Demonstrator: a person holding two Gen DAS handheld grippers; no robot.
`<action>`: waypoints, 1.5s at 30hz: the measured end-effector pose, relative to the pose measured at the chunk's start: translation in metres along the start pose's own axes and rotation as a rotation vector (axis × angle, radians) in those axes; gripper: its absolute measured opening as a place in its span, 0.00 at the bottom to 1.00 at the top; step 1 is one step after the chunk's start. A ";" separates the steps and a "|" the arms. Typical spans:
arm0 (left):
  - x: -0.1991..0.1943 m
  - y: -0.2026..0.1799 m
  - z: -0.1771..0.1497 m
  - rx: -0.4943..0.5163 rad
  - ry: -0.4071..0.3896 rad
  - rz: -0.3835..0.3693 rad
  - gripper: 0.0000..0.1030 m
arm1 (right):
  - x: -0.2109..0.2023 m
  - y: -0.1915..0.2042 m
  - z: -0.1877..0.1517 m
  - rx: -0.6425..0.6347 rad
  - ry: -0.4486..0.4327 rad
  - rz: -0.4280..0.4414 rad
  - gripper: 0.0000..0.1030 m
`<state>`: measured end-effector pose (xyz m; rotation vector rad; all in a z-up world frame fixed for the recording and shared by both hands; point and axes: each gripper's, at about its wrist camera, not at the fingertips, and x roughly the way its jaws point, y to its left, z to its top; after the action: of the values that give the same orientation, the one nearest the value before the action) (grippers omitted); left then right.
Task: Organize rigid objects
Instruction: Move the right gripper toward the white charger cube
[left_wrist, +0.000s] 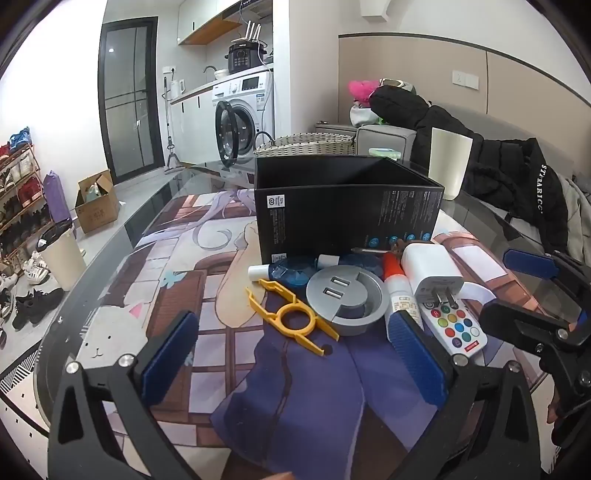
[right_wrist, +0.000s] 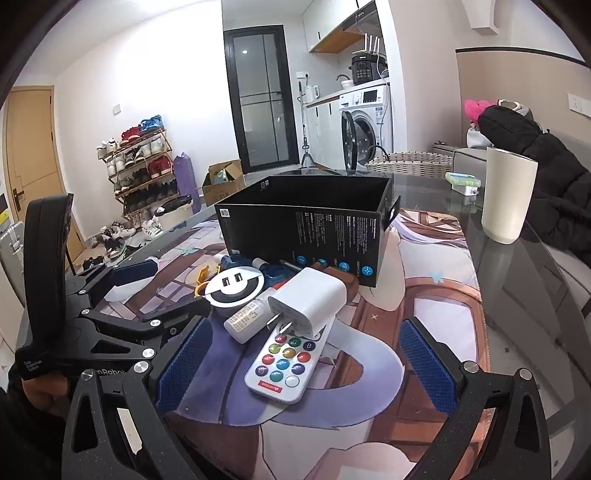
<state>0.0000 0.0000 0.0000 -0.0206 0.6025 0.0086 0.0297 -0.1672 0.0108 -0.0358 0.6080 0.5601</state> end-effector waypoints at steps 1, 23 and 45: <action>0.000 0.000 0.000 0.001 -0.004 0.000 1.00 | 0.000 0.000 0.000 -0.002 0.000 -0.002 1.00; -0.009 0.008 0.004 -0.005 -0.026 0.008 1.00 | 0.003 0.000 -0.001 0.006 0.024 -0.038 1.00; 0.002 0.009 0.007 0.054 -0.015 -0.028 1.00 | 0.013 0.001 -0.001 0.001 0.072 -0.045 1.00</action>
<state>0.0056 0.0094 0.0047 0.0237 0.5868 -0.0353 0.0377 -0.1599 0.0025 -0.0689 0.6761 0.5164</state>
